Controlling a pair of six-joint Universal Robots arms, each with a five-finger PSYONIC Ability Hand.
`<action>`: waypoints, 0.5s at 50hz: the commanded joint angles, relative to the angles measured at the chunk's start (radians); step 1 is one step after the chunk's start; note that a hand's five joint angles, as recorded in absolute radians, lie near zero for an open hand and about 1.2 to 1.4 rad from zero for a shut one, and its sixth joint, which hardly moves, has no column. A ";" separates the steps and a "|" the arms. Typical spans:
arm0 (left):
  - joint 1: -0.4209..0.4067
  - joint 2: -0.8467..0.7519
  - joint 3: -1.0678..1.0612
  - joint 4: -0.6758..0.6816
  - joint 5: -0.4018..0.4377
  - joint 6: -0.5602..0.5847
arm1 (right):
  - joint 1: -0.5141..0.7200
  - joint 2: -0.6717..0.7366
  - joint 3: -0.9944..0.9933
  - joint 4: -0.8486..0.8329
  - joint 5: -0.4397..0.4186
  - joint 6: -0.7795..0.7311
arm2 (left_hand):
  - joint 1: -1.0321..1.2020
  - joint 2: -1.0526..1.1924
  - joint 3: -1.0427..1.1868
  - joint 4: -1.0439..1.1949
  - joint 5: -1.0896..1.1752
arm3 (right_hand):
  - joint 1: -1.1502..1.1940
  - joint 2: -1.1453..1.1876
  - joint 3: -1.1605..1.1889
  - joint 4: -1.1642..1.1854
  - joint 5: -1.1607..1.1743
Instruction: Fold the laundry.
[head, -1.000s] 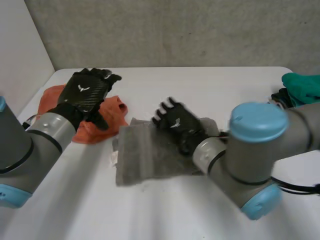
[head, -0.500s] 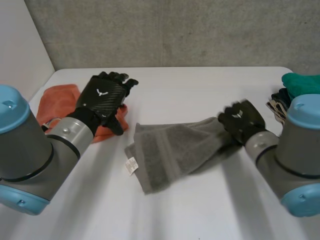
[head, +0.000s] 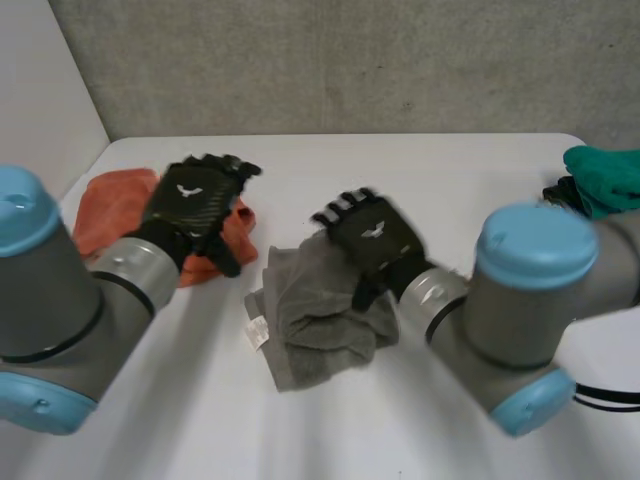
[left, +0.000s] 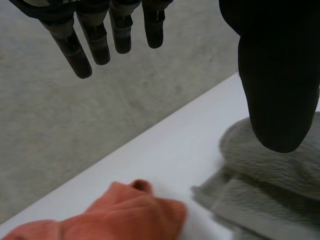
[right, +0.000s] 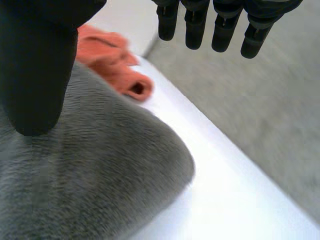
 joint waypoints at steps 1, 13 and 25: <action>-0.118 -0.107 0.121 -0.054 -0.020 -0.020 | -0.105 0.009 -0.118 0.192 0.013 0.288 | -0.017 -0.027 -0.029 -0.026 -0.048 | -0.045 -0.033 -0.031 -0.029 -0.046; -0.214 -0.394 0.425 -0.063 -0.026 -0.030 | -0.185 0.103 -0.262 0.447 0.125 0.354 | -0.017 -0.027 -0.029 -0.026 -0.048 | -0.045 -0.033 -0.031 -0.029 -0.046; -0.236 -0.555 0.522 -0.094 0.026 -0.021 | -0.141 0.127 -0.323 0.499 0.115 0.359 | -0.017 -0.027 -0.029 -0.026 -0.048 | -0.045 -0.033 -0.031 -0.029 -0.046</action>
